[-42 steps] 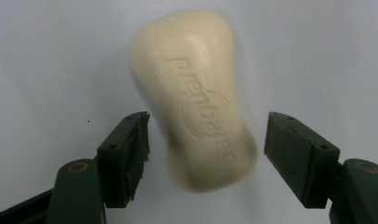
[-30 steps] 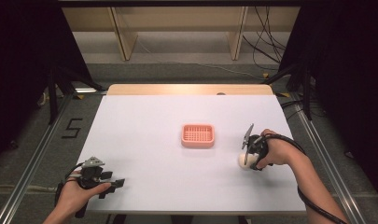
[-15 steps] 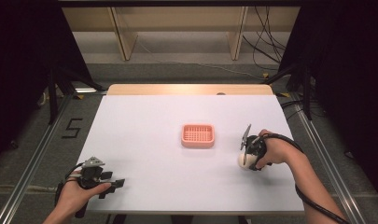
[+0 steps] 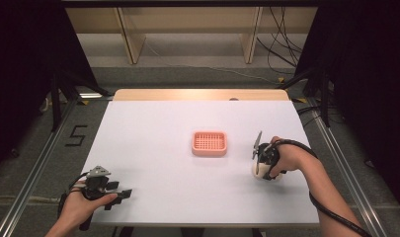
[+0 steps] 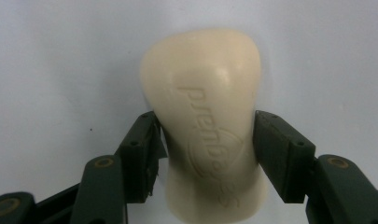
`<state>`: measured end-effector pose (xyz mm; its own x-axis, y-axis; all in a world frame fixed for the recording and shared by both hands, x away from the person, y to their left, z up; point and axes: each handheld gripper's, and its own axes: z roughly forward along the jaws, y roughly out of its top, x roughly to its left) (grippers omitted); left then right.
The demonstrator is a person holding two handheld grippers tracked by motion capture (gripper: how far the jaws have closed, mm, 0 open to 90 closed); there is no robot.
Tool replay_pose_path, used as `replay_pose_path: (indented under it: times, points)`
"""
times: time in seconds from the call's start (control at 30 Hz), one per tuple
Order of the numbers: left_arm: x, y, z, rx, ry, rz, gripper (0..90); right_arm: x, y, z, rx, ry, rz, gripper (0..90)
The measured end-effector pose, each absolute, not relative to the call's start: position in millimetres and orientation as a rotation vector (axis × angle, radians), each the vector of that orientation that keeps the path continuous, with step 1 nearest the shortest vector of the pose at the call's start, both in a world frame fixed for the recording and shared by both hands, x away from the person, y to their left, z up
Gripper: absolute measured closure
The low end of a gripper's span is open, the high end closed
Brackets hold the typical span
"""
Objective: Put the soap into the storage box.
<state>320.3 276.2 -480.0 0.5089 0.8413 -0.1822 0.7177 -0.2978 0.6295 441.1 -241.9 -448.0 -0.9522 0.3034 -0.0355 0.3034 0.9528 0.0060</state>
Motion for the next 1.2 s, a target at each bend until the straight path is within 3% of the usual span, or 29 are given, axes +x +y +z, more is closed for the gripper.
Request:
replay_pose_path:
  times: [0.27,1.2]
  points:
    - [320.2,274.9,-480.7,2.067,1.282,0.243,33.9,442.2,-239.3,-453.3,0.466,3.09,-0.009,49.5]
    - [320.4,275.3,-480.6,2.079,1.277,0.236,33.7,441.4,-249.6,-439.2,0.581,3.053,0.068,50.3]
